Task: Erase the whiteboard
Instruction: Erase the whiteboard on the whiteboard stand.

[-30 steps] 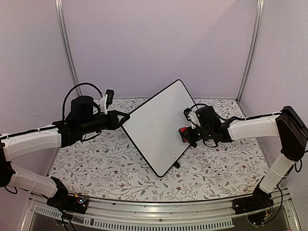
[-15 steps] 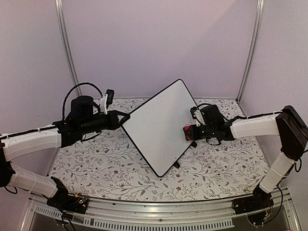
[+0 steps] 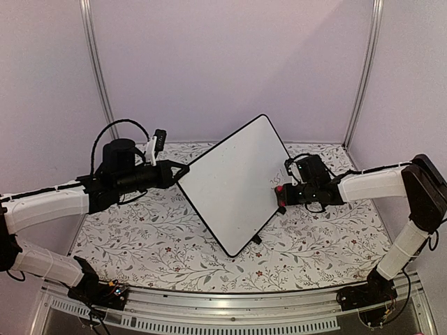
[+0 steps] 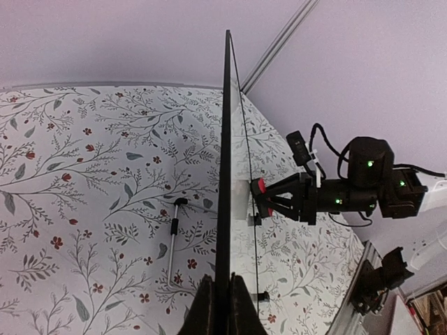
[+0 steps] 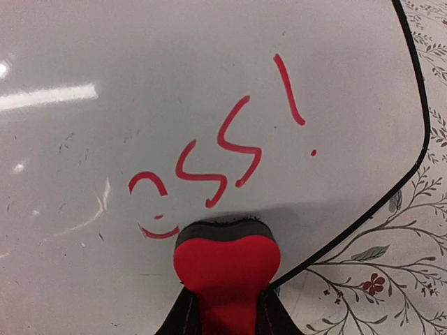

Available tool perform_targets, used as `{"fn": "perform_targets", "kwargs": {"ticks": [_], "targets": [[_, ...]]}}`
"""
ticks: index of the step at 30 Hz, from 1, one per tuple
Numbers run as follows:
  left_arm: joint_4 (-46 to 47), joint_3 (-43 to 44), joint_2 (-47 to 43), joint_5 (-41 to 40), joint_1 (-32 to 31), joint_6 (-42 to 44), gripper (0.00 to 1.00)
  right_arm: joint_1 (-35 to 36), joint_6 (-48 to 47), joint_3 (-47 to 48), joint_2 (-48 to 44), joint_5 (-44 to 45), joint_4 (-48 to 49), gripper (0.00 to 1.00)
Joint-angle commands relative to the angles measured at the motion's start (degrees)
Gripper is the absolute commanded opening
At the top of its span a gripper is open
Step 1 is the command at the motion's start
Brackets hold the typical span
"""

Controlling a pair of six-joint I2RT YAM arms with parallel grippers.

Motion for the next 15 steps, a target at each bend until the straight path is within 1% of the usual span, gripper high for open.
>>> {"fn": "perform_targets", "kwargs": {"ticks": [1, 5, 8, 13, 15], "targets": [[-0.27, 0.24, 0.76, 5.02, -1.27, 4.87, 0.0, 0.72, -3.08, -5.19, -3.96, -4.74, 1.71, 0.22], [-0.29, 0.24, 0.91, 4.98, -1.25, 4.84, 0.0, 1.14, -4.23, -7.13, -5.91, -4.69, 2.38, 0.22], [-0.27, 0.21, 1.06, 4.96, -1.2, 4.8, 0.0, 1.15, -4.24, -6.65, -5.57, -3.21, 2.07, 0.23], [-0.27, 0.22, 1.17, 4.94, -1.27, 4.82, 0.0, 2.28, -6.51, -1.53, -3.53, -2.56, 0.84, 0.23], [-0.27, 0.23, 1.17, 4.92, -1.21, 4.84, 0.0, 2.43, -7.39, 1.47, -1.96, -0.44, -0.61, 0.23]]}}
